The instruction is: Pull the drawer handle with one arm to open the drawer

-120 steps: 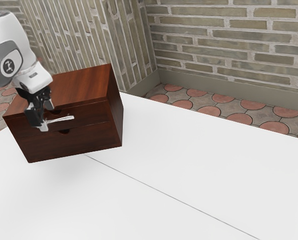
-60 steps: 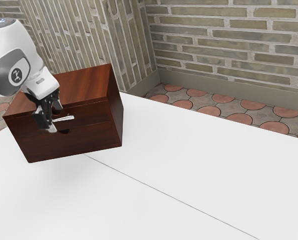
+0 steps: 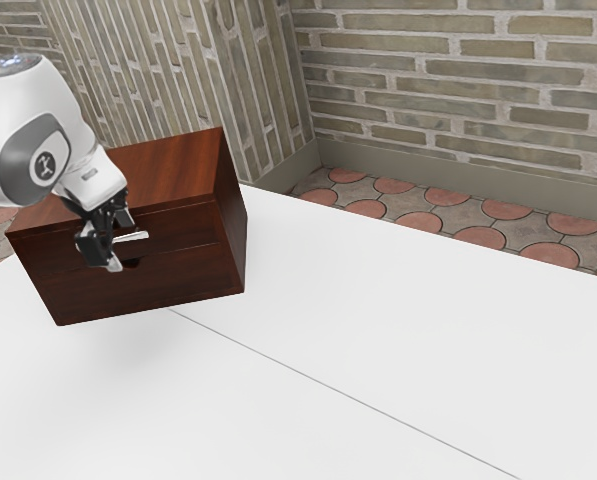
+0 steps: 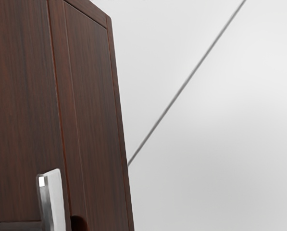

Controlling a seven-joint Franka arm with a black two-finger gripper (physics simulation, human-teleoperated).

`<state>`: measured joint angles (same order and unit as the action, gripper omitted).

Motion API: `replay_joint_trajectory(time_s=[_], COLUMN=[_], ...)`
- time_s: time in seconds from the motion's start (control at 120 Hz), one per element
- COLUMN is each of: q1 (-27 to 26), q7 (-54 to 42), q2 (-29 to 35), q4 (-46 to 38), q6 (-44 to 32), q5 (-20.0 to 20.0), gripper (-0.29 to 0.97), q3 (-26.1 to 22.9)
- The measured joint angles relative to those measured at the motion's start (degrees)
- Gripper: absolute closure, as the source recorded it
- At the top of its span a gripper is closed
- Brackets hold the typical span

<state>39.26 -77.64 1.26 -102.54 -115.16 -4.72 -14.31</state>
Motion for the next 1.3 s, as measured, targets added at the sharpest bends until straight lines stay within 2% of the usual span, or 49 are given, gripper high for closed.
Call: replay_joint_trajectory(time_s=[0.833,1.3], q1=[0.16,-0.23], q7=[-0.50,-0.39], q2=[1.27,5.08], q4=[-3.90,-8.14], q6=[-2.50,-2.77], q5=[0.00,0.04], gripper=[0.00,0.01], q3=[2.42,2.64])
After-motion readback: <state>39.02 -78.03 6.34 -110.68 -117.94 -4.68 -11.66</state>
